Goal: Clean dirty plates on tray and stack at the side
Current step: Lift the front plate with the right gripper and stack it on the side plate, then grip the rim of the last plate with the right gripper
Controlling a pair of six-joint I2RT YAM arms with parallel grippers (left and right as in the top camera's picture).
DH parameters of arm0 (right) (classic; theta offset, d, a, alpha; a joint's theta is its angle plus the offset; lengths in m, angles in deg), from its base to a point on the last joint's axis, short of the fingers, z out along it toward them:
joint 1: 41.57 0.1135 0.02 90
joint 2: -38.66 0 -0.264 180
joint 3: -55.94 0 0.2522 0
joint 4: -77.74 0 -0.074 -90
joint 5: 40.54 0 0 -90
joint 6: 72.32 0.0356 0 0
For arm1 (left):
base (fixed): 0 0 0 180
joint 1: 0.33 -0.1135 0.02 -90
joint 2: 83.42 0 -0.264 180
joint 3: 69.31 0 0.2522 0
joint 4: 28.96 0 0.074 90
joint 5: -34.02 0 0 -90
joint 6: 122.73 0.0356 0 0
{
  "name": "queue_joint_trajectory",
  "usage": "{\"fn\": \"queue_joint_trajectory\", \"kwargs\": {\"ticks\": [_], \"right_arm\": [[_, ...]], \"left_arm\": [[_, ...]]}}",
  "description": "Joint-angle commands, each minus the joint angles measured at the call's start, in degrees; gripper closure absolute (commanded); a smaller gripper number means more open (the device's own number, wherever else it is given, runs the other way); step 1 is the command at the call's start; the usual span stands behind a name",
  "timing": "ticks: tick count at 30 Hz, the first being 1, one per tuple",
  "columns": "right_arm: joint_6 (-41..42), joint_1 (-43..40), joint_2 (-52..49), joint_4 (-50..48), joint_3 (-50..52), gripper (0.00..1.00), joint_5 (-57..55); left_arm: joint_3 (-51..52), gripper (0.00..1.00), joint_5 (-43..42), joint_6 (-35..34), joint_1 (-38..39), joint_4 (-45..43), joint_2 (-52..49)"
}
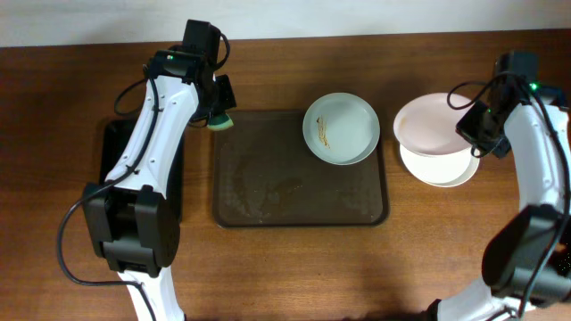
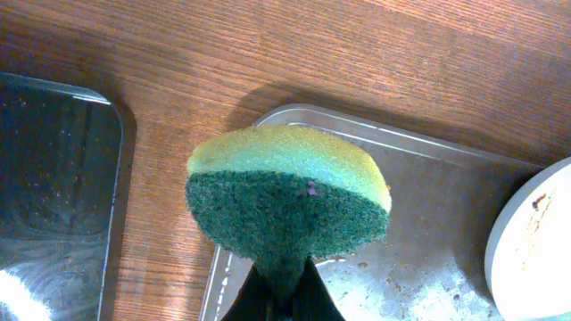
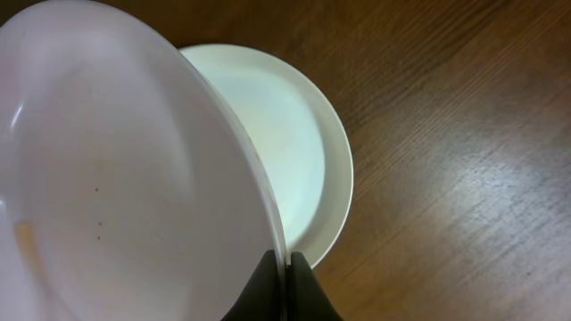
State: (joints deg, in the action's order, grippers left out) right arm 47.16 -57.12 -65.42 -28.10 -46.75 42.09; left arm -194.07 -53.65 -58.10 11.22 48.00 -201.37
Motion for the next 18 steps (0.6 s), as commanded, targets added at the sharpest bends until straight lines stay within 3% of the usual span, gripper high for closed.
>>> {"fn": "queue_joint_trajectory", "kwargs": {"ticks": [1,15,16,18], "right_arm": [[-0.72,-0.72,-4.2,-1.97,0.37,0.96,-1.31],[-0.11,-1.44,-7.58,2.86,0.63,0.96,-9.22],[-0.11,-1.44,-7.58,3.08,0.63,0.92,-9.2],[-0.13,-1.44,-7.58,3.61,0.63,0.53,-9.09]], "left_arm": [[-0.48,0.99,-0.04,-0.85,-0.04,0.07,0.81],[-0.48,0.99,-0.02,-0.85,-0.07,0.26,0.81],[-0.48,0.99,-0.02,-0.85,-0.07,0.26,0.81],[-0.48,0.99,-0.02,-0.87,-0.04,0.26,0.81]]}}
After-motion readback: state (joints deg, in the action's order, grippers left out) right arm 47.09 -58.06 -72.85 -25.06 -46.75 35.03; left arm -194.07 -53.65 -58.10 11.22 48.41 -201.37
